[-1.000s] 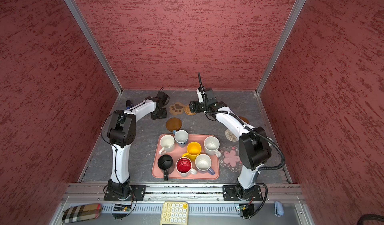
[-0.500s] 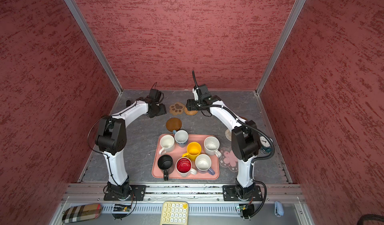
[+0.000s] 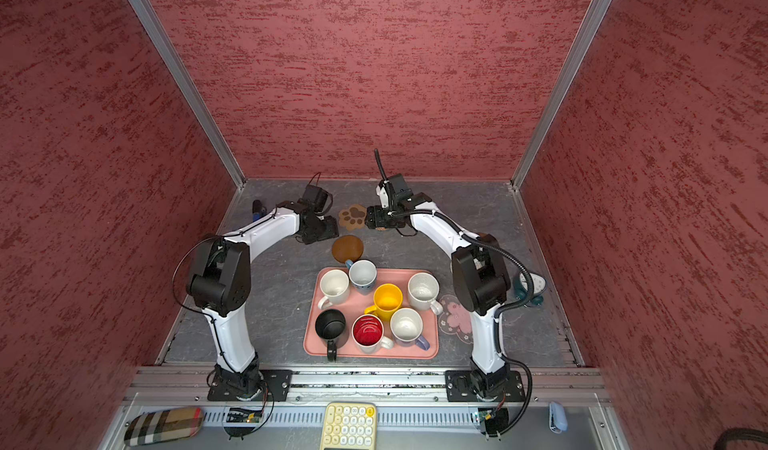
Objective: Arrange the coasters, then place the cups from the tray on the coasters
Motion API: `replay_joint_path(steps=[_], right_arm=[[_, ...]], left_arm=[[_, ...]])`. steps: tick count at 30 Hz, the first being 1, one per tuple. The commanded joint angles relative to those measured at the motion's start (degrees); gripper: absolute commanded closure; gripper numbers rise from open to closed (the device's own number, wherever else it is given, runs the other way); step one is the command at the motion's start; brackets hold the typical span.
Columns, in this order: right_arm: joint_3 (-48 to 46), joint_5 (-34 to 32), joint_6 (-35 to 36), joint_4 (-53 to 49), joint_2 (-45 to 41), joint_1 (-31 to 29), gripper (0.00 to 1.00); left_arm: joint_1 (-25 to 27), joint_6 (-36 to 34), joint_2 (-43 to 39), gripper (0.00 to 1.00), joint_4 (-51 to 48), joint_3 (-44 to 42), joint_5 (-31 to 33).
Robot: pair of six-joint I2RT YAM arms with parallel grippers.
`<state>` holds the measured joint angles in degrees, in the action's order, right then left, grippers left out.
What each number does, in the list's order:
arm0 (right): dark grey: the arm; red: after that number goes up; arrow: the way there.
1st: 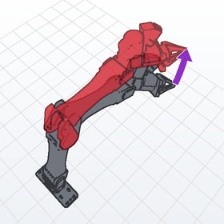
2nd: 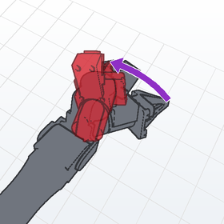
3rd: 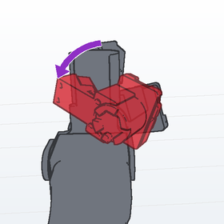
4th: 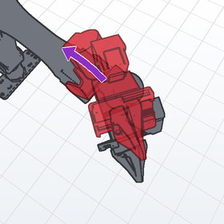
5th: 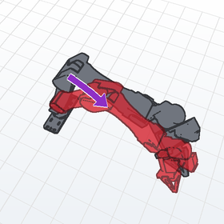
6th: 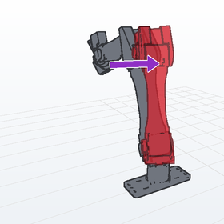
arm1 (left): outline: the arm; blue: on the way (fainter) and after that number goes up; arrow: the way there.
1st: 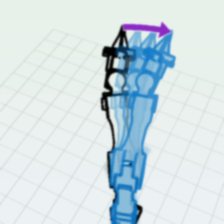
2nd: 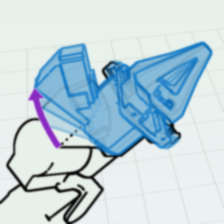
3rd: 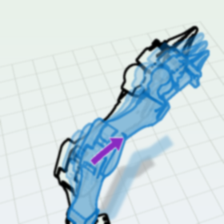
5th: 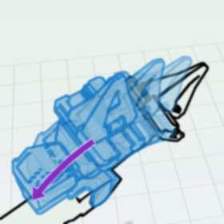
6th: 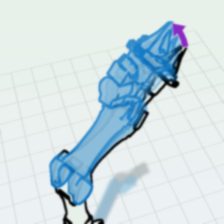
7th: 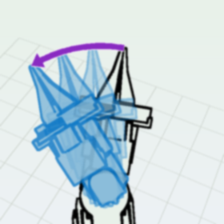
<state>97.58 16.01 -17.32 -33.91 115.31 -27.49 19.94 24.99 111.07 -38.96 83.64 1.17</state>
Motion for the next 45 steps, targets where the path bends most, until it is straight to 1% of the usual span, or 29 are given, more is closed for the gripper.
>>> replay_joint_path(steps=[1,5,12,22,27,32,36,38,42,45], right_arm=[[1.75,0.71,1.56,0.21,0.79,-0.06,0.21],[1.47,-0.28,1.85,-0.28,0.33,-0.02,0.21],[3.15,-0.45,0.92,-1.73,1.07,-0.01,0.21],[6.15,0.02,0.17,-2.05,3.03,0.02,0.21],[6.84,0.59,0.52,-2.07,3.52,-0.02,0.21],[6.81,0.43,1.07,-2.03,3.52,-0.02,0.21],[6.61,0.25,1.26,-1.78,3.43,-0.03,0.21],[6.65,0.11,1.37,-1.76,3.43,-0.02,0.21],[6.96,0.20,1.50,-1.76,3.52,0.01,0.21],[6.87,0.25,1.57,-2.02,3.45,0.00,0.22]], left_arm=[[2.37,-2.46,2.95,0.28,-1.38,2.73,1.56],[3.74,-3.82,5.09,0.28,-2.49,4.22,2.12],[3.96,-4.93,7.29,0.28,-2.26,2.91,4.00],[3.70,-6.97,9.65,0.28,-4.46,5.46,13.76],[2.79,-6.98,10.11,0.28,-5.20,6.17,16.39],[1.68,-7.06,10.83,0.28,-6.03,7.59,17.63],[2.53,-7.88,10.48,0.29,-7.70,9.53,18.29],[3.25,-8.21,9.22,0.34,-7.84,9.84,17.06],[3.52,-8.86,6.98,0.45,-6.79,9.94,6.92],[3.76,-9.20,7.40,0.65,-7.80,11.70,1.10]])
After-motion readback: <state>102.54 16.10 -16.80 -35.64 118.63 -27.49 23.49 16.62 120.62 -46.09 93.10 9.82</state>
